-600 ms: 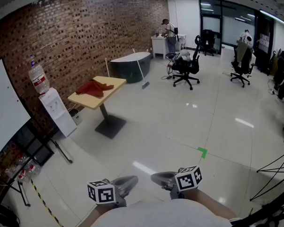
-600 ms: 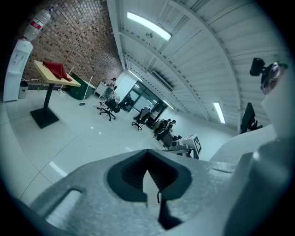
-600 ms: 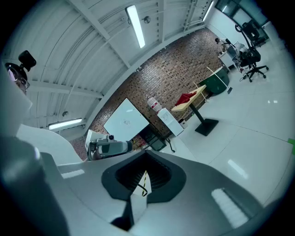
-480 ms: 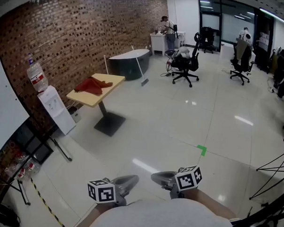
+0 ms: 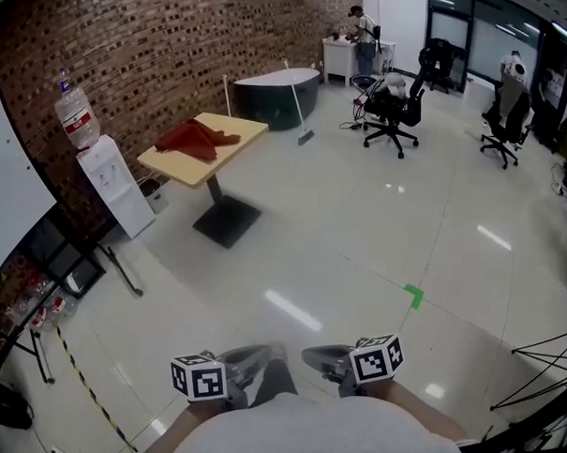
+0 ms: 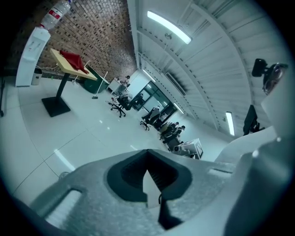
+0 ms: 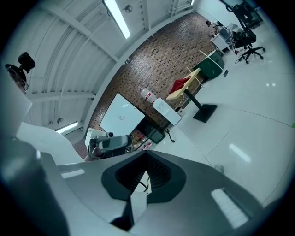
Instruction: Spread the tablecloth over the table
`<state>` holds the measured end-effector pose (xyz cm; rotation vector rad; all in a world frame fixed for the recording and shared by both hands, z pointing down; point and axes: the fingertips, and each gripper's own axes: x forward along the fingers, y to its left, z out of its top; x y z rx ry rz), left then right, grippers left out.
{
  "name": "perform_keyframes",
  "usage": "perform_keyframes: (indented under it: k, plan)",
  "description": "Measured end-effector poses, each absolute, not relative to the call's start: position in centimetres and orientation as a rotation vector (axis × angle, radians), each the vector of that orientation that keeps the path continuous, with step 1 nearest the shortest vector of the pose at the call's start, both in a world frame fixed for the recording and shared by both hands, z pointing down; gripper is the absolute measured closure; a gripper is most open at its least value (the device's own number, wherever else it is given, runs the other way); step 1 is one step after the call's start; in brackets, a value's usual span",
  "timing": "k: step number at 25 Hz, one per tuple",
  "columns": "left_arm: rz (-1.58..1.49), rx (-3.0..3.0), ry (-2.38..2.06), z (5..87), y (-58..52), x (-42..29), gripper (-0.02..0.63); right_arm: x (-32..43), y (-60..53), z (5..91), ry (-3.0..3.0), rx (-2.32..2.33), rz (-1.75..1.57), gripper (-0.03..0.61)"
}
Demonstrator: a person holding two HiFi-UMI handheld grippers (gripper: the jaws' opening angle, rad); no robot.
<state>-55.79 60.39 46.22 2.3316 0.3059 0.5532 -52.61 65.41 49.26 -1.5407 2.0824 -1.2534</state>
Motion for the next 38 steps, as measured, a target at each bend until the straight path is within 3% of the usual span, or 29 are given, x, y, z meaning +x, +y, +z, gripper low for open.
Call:
perform_keyframes:
  k: [13,19,29,38]
  plan:
    - [0.457,2.32,0.219,47.8,34.1,-40.1,0.614,-33.5,42.3,50.8,1.97,-1.633,-1.273,0.58]
    - [0.446,2.344,0.2,44.6,21.3,-32.1,0.614,-25.8,29.8,47.6,1.995,-1.617,-1.246,0.58]
    - [0.439,2.363,0.032,45.8,10.9,-21.6,0.614,-15.0,21.4,49.4,1.93,-1.58,-1.26,0.58]
    - [0.326,2.35,-0.194,45.2,2.4,-9.1,0.614,-0.3,10.5,48.2,2.166,-1.411,-1.301,0.58]
